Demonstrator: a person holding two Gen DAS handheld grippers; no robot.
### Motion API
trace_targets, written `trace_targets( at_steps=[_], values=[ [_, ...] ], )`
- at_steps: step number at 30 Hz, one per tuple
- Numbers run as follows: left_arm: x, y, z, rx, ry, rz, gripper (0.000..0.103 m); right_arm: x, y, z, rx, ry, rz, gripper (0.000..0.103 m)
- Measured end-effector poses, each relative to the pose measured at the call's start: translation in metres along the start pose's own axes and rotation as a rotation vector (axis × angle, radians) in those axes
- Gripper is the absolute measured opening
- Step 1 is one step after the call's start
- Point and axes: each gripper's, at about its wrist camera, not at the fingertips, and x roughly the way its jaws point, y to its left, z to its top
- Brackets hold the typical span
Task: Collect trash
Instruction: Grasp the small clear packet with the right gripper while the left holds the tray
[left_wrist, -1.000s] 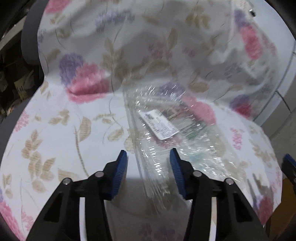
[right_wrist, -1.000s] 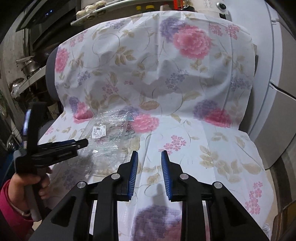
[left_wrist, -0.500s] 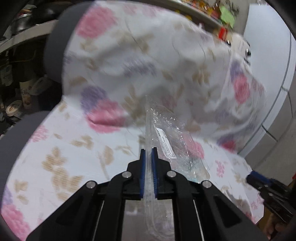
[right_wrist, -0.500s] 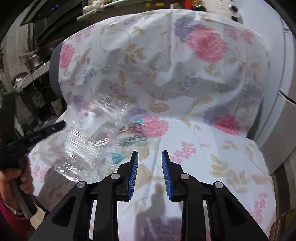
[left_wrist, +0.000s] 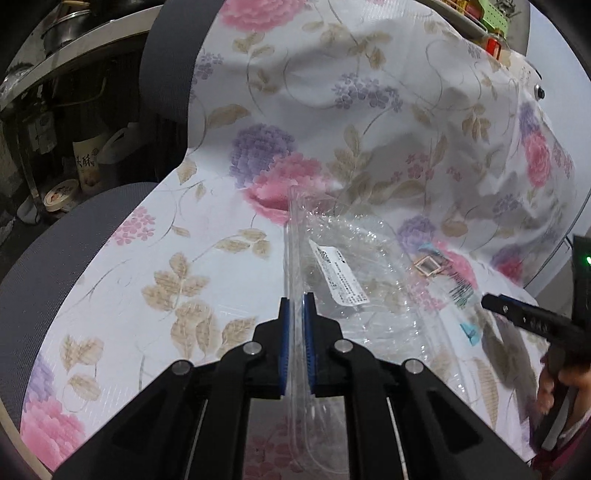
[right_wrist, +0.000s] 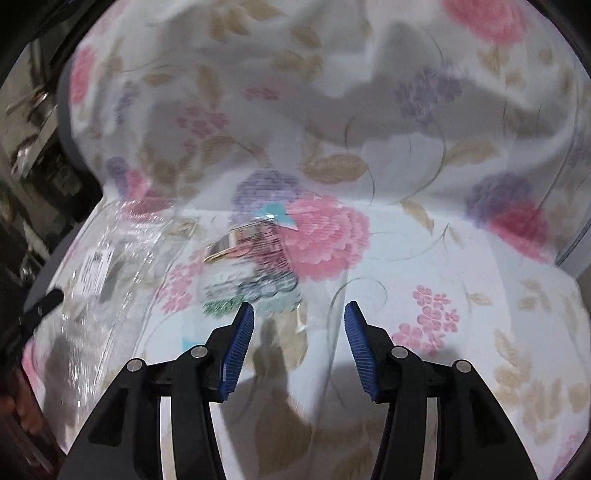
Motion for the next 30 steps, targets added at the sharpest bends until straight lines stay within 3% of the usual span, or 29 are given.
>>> trace_targets(
  at_steps=[4,7,8,9,14,19,26,30],
  values=[
    [0.007,-0.003,-0.003,0.016,0.021,0.006,0.007,0.014,-0.002,0.001,0.017,0.03,0.023,0.05],
    [0.014,-0.008,-0.005,0.031,0.043,0.008,0.007,0.014,0.005,-0.001,-0.004,0.008,0.001,0.027],
    [0.015,-0.009,-0.006,0.033,0.047,0.008,0.007,0.013,0.005,-0.002,0.002,0.0,0.005,0.01],
    [0.015,-0.01,-0.007,0.035,0.05,0.009,0.007,0.01,0.004,-0.002,0.007,-0.008,0.014,0.004],
    [0.01,-0.018,-0.011,0.037,0.059,-0.02,0.007,-0.022,0.011,-0.007,-0.033,-0.079,0.011,0.0],
    [-0.001,-0.038,-0.019,0.052,0.063,-0.06,0.007,-0.091,0.002,-0.027,-0.007,-0.208,-0.053,0.0],
    [-0.02,-0.096,-0.036,0.129,0.054,-0.163,0.006,-0.174,-0.031,-0.075,0.077,-0.337,-0.138,0.0],
    [-0.035,-0.13,-0.043,0.171,0.018,-0.227,0.006,-0.197,-0.059,-0.101,0.159,-0.362,-0.161,0.0]
  ],
)
